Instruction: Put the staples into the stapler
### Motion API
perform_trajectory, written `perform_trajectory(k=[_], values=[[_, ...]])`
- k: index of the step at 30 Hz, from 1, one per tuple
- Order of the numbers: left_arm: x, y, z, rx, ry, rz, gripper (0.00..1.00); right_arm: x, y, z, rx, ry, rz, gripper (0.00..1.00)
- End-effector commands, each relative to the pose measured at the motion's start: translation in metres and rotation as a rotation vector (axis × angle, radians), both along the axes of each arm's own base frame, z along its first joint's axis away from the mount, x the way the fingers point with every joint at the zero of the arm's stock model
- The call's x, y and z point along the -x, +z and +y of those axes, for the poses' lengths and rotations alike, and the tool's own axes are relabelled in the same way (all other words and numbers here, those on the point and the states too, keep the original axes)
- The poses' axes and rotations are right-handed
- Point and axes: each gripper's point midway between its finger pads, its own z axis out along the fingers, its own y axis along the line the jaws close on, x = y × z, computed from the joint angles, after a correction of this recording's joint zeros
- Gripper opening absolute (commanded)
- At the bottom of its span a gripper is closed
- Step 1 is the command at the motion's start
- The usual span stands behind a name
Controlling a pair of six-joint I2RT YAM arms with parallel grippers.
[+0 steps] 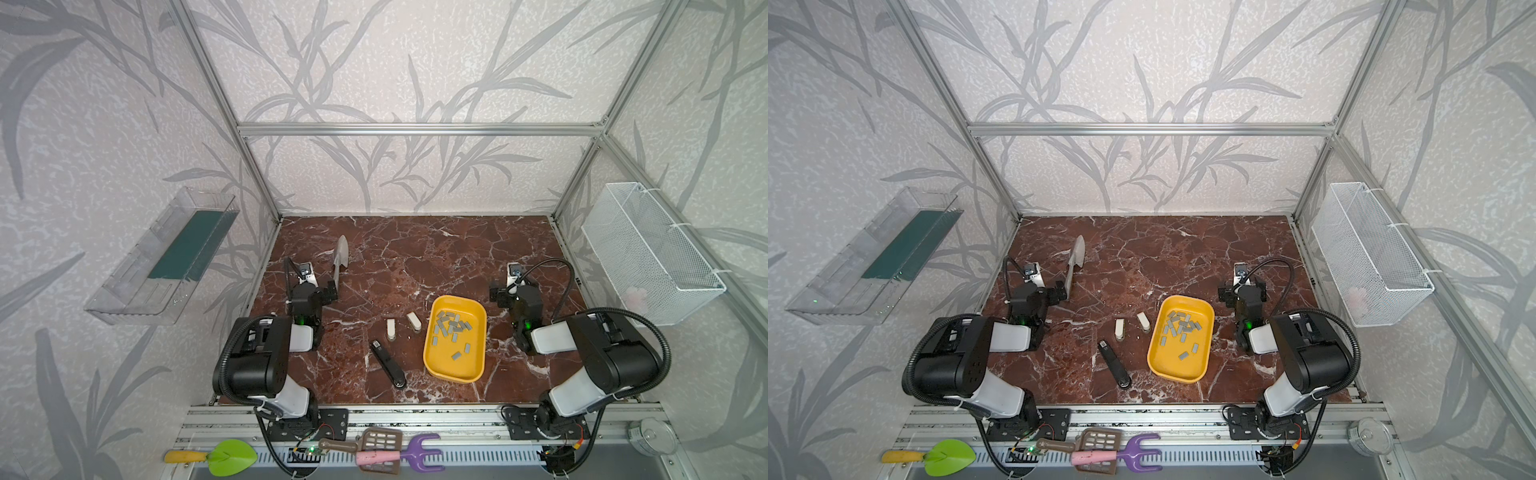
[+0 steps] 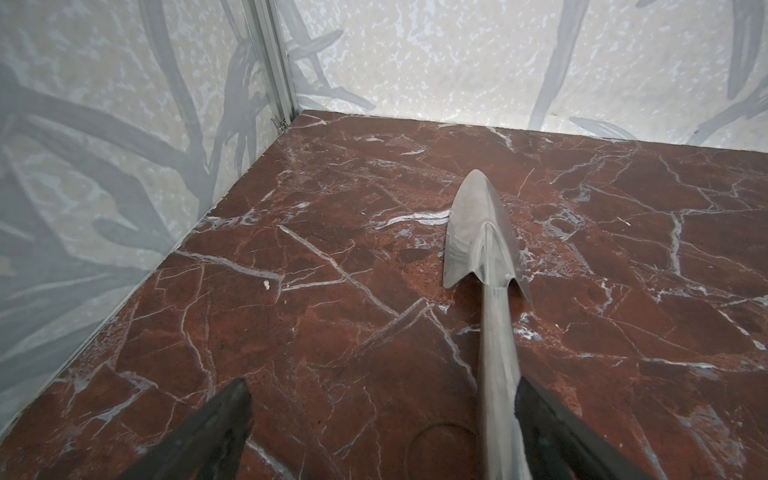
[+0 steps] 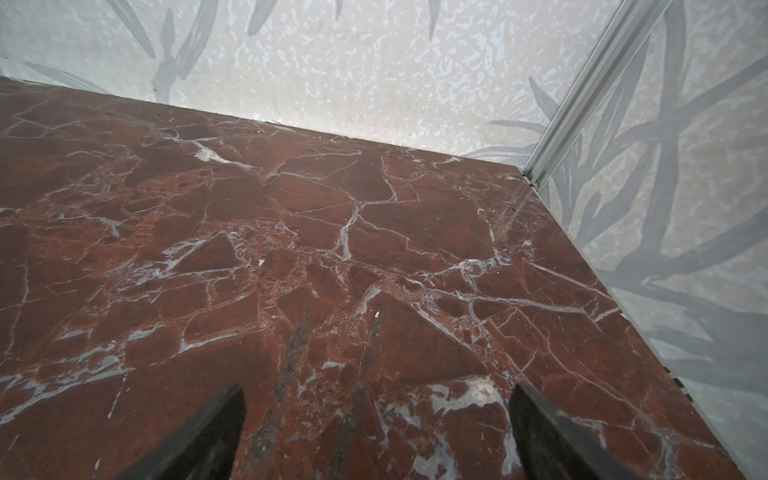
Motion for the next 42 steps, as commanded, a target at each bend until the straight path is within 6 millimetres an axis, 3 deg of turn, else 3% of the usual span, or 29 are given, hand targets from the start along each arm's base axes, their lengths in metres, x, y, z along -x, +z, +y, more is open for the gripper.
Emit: perform_trajectory(k=[1,13,15,18,21,24,26,28,30,31,32,34,35,38,42], values=[[-0.008,0.009,-0.002,-0.019,-0.011,-0.025,0.99,-0.003,0.008,-0.001,0.005,-0.015,-0.032,0.99],[-0.006,0.011,0.002,-0.022,0.013,-0.032,0.99,0.001,0.01,0.002,0.012,0.007,-0.052,0.99],[0.001,0.023,0.01,-0.029,0.072,-0.06,0.99,0.007,0.02,0.003,0.016,0.003,-0.091,0.99],[0.018,0.055,0.026,-0.026,0.188,-0.074,0.99,0.015,0.047,-0.013,0.02,-0.107,-0.122,0.99],[0.037,0.085,0.036,0.097,0.299,-0.085,0.99,0.021,0.072,-0.027,-0.023,-0.203,-0.126,0.99],[0.049,0.109,0.019,0.286,0.254,-0.102,0.99,0.038,0.092,-0.035,-0.151,-0.268,-0.088,0.99],[0.046,0.136,-0.019,0.411,0.049,-0.082,0.99,0.051,0.109,-0.018,-0.199,-0.139,0.023,0.99],[0.043,0.172,-0.056,0.516,-0.145,-0.086,0.99,0.062,0.136,-0.02,-0.32,-0.151,-0.021,0.99],[0.041,0.194,-0.075,0.627,-0.241,-0.105,0.99,0.072,0.166,0.008,-0.476,0.039,-0.047,0.99],[0.041,0.193,-0.076,0.678,-0.224,-0.095,0.99,0.078,0.181,0.028,-0.517,0.16,-0.055,0.99],[0.043,0.177,-0.067,0.725,-0.138,-0.061,0.99,0.084,0.187,0.037,-0.579,0.191,-0.034,0.99],[0.05,0.143,-0.045,0.794,0.037,-0.013,0.99,0.096,0.183,0.054,-0.669,0.211,0.068,0.99],[0.052,0.138,-0.045,0.827,0.017,0.006,0.99,0.102,0.179,0.073,-0.675,0.26,0.116,0.99],[0.053,0.154,-0.08,0.837,-0.244,0.008,0.99,0.13,0.161,0.124,-0.56,0.328,0.217,0.99],[0.077,0.159,-0.094,0.777,-0.328,-0.004,0.99,0.172,0.141,0.178,-0.357,0.353,0.241,0.99]])
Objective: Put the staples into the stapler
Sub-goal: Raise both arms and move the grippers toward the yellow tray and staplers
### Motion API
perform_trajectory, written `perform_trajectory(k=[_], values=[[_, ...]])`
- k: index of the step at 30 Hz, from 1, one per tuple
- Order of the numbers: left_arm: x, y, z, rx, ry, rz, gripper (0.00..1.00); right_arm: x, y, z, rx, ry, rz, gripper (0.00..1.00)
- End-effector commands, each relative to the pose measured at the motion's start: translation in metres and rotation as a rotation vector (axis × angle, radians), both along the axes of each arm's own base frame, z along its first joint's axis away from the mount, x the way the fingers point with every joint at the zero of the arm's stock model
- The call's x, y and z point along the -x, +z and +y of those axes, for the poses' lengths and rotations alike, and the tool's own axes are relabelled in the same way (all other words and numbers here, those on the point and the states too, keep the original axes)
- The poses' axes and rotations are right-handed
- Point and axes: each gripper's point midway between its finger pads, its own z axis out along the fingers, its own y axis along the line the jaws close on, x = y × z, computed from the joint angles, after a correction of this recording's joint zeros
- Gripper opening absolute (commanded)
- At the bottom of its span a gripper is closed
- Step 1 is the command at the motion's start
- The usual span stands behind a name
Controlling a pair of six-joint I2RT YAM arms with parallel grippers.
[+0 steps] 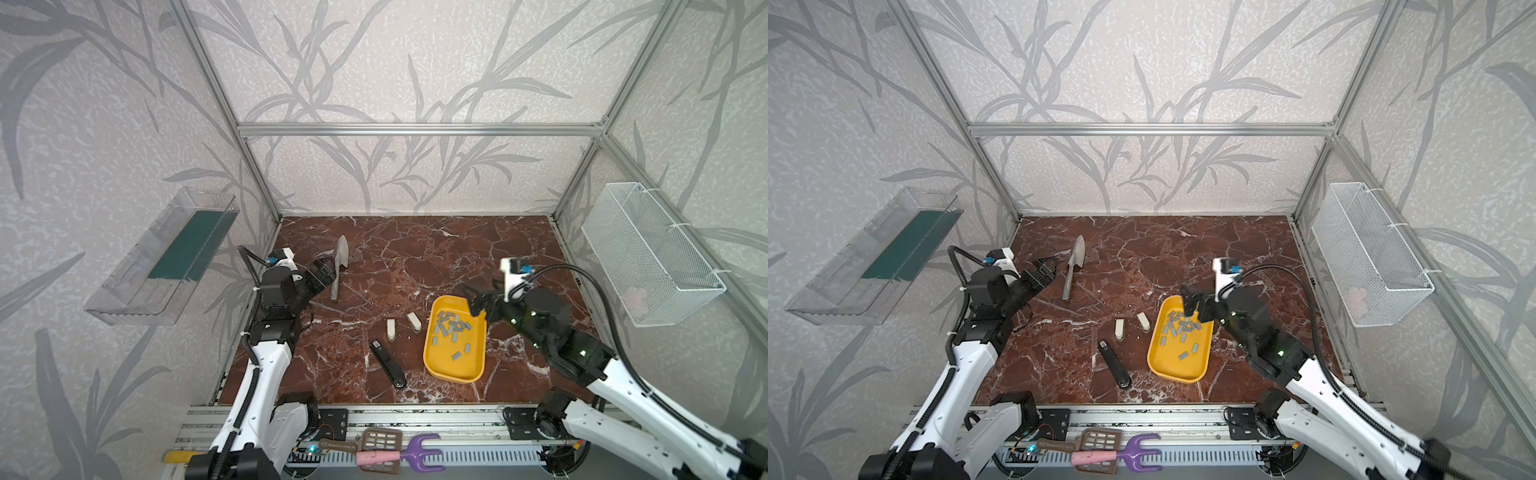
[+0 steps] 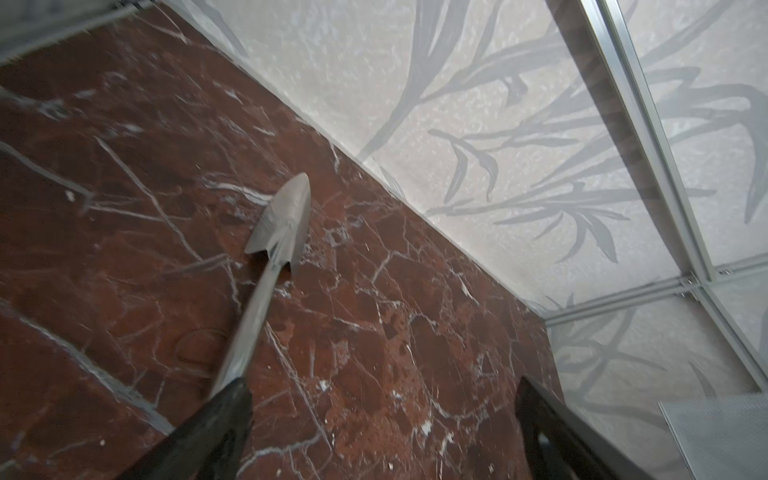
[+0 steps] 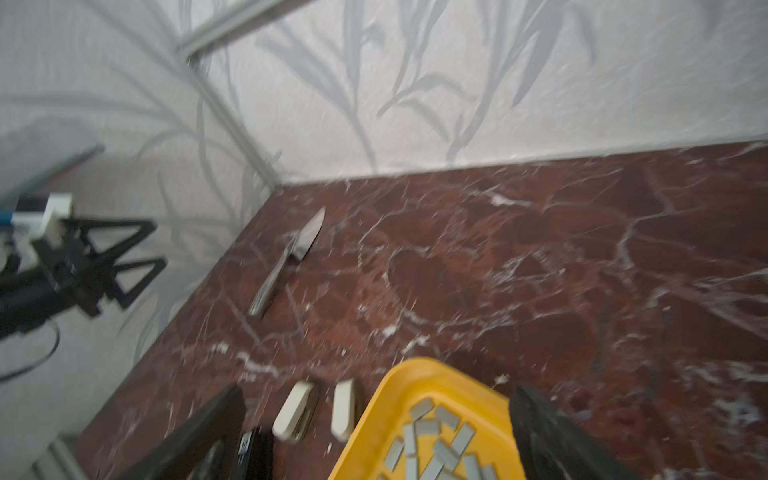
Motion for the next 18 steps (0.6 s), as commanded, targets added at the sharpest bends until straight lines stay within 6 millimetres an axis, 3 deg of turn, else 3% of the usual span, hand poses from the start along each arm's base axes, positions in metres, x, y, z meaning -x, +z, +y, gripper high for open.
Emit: perform_trajectory(k=[1,4,7,13,18], values=[[0.029,0.018,-0.03,-0.046,-0.144,-0.097,0.99,0.021,-0.03,0.002,0.189,-0.126,0.019,0.99],[0.052,0.008,-0.053,-0.142,-0.217,-0.152,0.99,0.032,-0.065,0.028,0.233,-0.106,0.105,0.99],[0.062,0.003,-0.066,-0.211,-0.257,-0.257,0.99,0.032,-0.098,0.039,0.328,-0.124,0.179,0.99],[0.062,-0.031,-0.061,-0.267,-0.23,-0.307,0.99,0.027,-0.127,0.057,0.509,-0.121,0.235,0.99],[0.06,-0.022,-0.059,-0.295,-0.217,-0.343,0.99,0.031,-0.147,0.066,0.537,-0.099,0.284,0.99]])
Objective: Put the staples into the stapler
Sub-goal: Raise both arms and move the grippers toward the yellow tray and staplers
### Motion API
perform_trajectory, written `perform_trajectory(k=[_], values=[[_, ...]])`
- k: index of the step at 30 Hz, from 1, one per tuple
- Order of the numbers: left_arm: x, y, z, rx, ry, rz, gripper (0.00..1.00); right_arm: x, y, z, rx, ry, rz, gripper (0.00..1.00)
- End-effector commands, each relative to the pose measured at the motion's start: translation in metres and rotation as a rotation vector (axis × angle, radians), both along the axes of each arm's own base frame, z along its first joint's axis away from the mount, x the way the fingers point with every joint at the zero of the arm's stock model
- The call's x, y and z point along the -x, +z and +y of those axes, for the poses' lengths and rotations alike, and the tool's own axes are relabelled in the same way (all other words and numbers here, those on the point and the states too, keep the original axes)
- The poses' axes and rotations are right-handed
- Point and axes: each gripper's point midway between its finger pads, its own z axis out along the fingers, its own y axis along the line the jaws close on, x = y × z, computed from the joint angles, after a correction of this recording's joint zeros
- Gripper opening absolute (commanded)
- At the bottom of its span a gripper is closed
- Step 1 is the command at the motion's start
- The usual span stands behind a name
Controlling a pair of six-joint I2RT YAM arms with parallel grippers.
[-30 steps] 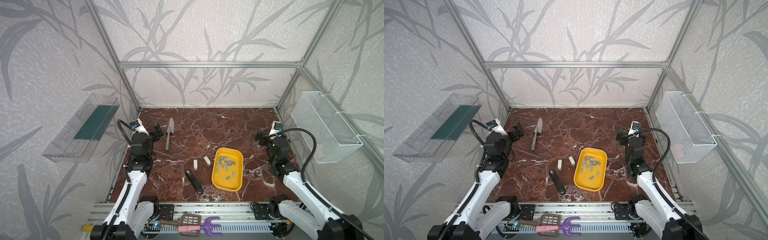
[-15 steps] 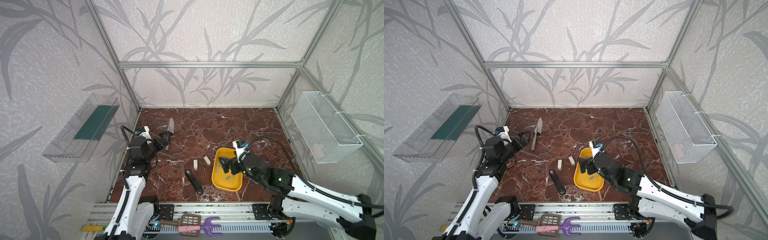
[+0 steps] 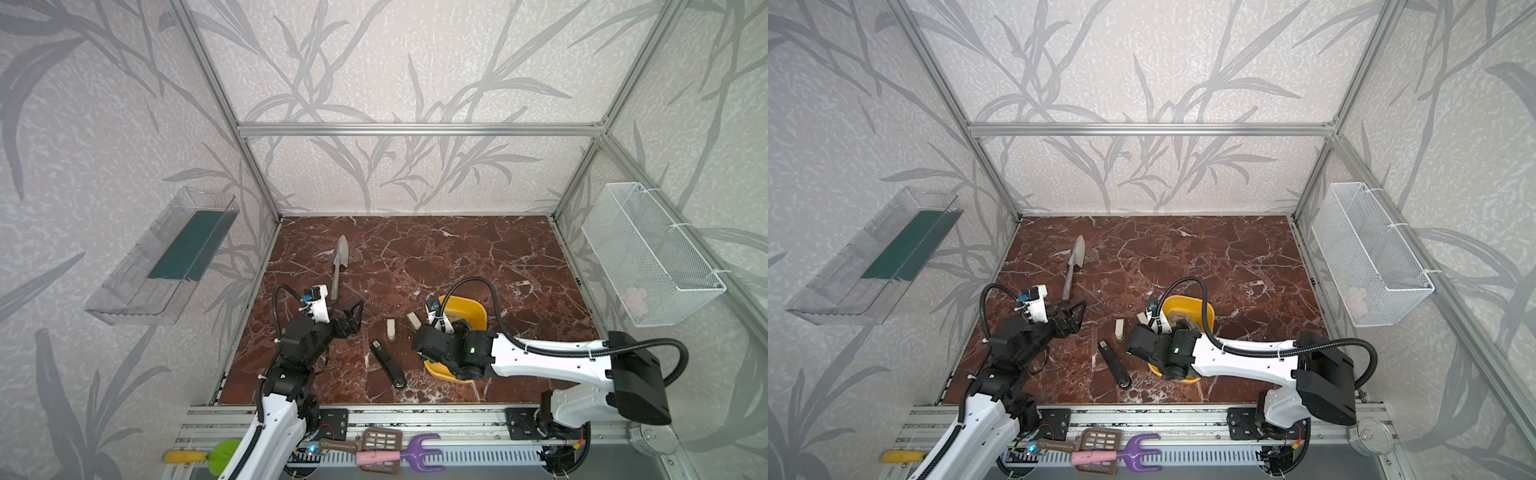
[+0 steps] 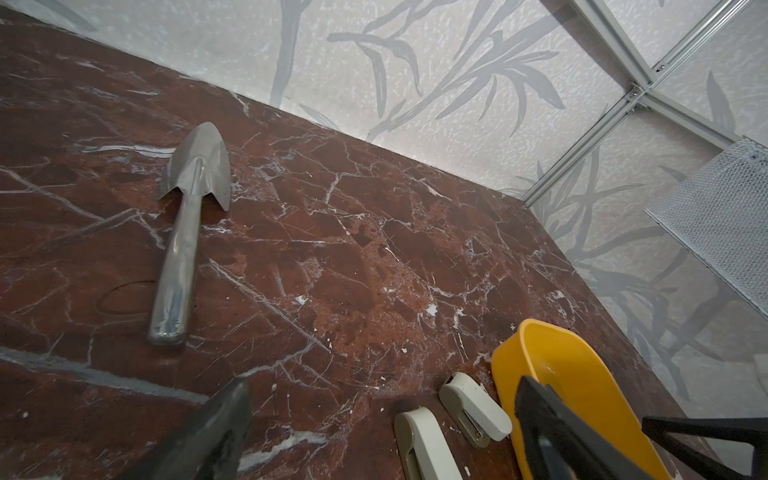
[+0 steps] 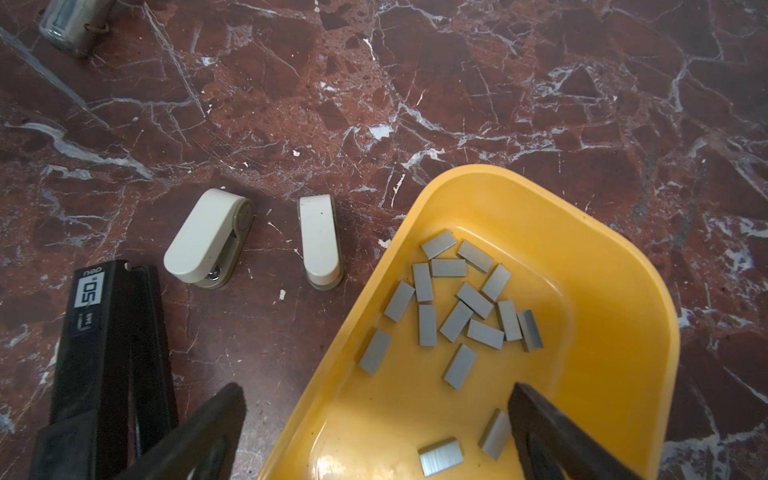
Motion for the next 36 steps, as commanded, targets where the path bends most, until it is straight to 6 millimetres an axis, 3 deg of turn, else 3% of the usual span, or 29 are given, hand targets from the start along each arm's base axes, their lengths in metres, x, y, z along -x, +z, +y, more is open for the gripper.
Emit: perform_trajectory(k=[1,10,15,20,26,30,36], values=[[-0.006,0.042,0.002,-0.016,0.014,-0.159,0.99,0.005,-0.009,-0.006,0.036,-0.026,0.033,0.99],[-0.008,0.062,-0.006,0.062,-0.024,-0.243,0.99,0.014,-0.034,-0.019,0.087,-0.077,0.103,0.99],[-0.009,0.055,-0.011,0.065,-0.047,-0.209,0.99,0.017,-0.042,-0.023,0.103,-0.084,0.127,1.0],[-0.008,0.051,-0.014,0.057,-0.069,-0.185,0.99,0.02,-0.046,-0.034,0.137,-0.095,0.132,0.93],[-0.012,0.055,-0.02,0.036,-0.105,-0.185,0.99,0.024,-0.048,-0.061,0.164,-0.134,0.117,0.88],[-0.016,0.058,-0.039,0.046,-0.194,-0.183,0.99,0.023,-0.052,-0.076,0.145,-0.148,0.093,0.84],[-0.044,0.058,-0.051,-0.061,-0.2,-0.144,0.96,0.009,-0.052,-0.088,0.089,-0.18,0.1,0.66]])
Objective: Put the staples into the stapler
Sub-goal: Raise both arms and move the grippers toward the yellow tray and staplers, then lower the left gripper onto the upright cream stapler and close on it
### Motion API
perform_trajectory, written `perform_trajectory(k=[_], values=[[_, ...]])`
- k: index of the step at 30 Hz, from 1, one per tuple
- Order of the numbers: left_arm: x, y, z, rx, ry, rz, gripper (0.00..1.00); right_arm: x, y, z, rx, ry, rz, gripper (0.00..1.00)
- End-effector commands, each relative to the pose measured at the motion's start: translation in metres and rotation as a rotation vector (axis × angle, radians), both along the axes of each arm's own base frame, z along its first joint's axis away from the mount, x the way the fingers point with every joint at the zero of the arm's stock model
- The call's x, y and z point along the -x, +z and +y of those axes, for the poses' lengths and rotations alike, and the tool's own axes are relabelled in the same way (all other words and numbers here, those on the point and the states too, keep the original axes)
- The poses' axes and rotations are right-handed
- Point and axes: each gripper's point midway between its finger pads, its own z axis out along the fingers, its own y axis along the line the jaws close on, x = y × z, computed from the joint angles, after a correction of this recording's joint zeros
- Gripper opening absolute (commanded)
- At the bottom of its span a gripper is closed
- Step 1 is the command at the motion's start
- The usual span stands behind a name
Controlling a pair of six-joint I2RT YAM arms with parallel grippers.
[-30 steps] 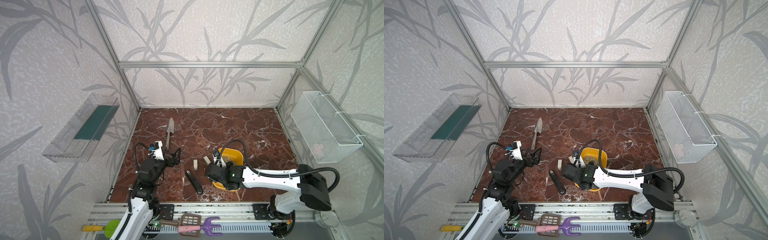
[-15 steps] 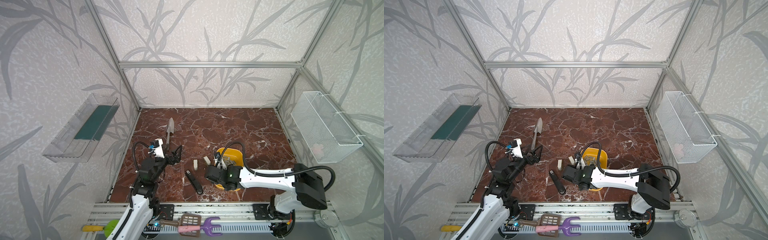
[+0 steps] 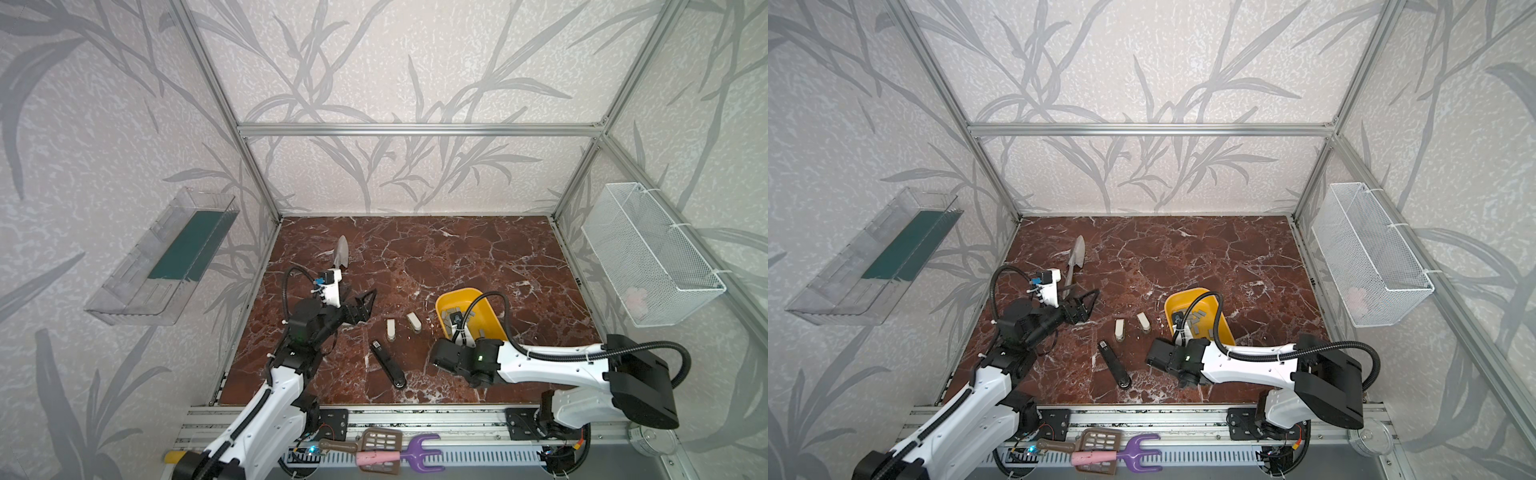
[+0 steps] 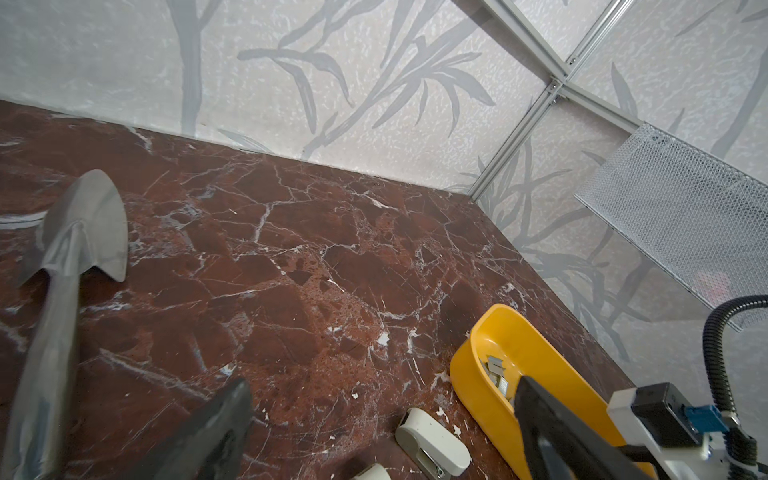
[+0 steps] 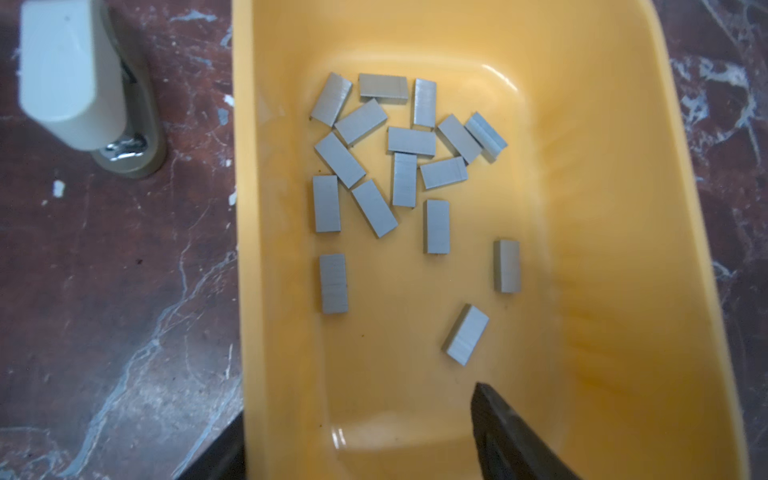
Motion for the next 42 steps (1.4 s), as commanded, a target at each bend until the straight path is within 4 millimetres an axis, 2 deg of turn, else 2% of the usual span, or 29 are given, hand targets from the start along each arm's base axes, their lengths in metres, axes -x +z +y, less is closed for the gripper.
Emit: perform_trajectory(k=[1,6,11,14,16,19,21,23,24,26,28,30,32,34,36,38,39,42], values=[[-0.017,0.026,-0.008,-0.072,-0.018,-0.08,0.95,-0.012,0.006,-0.006,-0.033,-0.026,-0.035,0.62],[-0.037,0.028,-0.026,-0.251,-0.115,-0.176,0.91,-0.022,0.012,-0.014,-0.037,-0.05,-0.048,0.51],[-0.04,0.05,-0.048,-0.452,-0.271,-0.349,0.88,-0.027,0.023,-0.016,-0.047,-0.05,-0.068,0.5],[-0.04,0.064,-0.06,-0.567,-0.353,-0.449,0.85,-0.03,0.042,-0.015,-0.074,-0.057,-0.089,0.58],[-0.045,0.08,-0.068,-0.599,-0.407,-0.473,0.87,-0.031,0.059,-0.012,-0.119,-0.047,-0.112,0.76],[-0.054,0.105,-0.077,-0.583,-0.448,-0.485,0.86,-0.027,0.087,-0.011,-0.231,-0.034,-0.144,0.81],[-0.061,0.136,-0.086,-0.474,-0.434,-0.501,0.84,-0.025,0.112,-0.007,-0.327,0.004,-0.178,0.83],[-0.053,0.166,-0.103,-0.359,-0.532,-0.565,0.84,-0.023,0.143,-0.002,-0.412,0.055,-0.216,0.87],[-0.041,0.176,-0.112,-0.333,-0.626,-0.593,0.84,-0.023,0.161,0.002,-0.448,0.093,-0.229,0.87],[-0.009,0.188,-0.12,-0.337,-0.813,-0.636,0.85,-0.022,0.194,0.011,-0.503,0.157,-0.258,0.88],[0.024,0.191,-0.117,-0.407,-0.939,-0.702,0.87,-0.035,0.226,0.006,-0.514,0.152,-0.347,0.9],[0.034,0.182,-0.111,-0.488,-0.952,-0.719,0.89,-0.048,0.248,-0.003,-0.518,0.11,-0.434,0.92],[0.026,0.163,-0.105,-0.575,-0.904,-0.682,0.89,-0.062,0.261,-0.012,-0.5,0.078,-0.517,0.92],[0.03,0.126,-0.097,-0.672,-0.937,-0.63,0.88,-0.077,0.264,-0.027,-0.449,0.032,-0.585,0.92],[0.036,0.082,-0.092,-0.757,-0.997,-0.595,0.84,-0.087,0.257,-0.041,-0.374,-0.003,-0.64,0.92],[0.029,0.047,-0.1,-0.827,-0.985,-0.6,0.87,-0.094,0.239,-0.06,-0.317,-0.077,-0.688,0.96],[0.032,0.032,-0.105,-0.86,-1.025,-0.601,0.88,-0.095,0.228,-0.067,-0.34,-0.119,-0.673,0.98],[0.037,0.001,-0.109,-0.917,-1.167,-0.506,0.79,-0.098,0.216,-0.06,-0.375,-0.042,-0.65,0.97]])
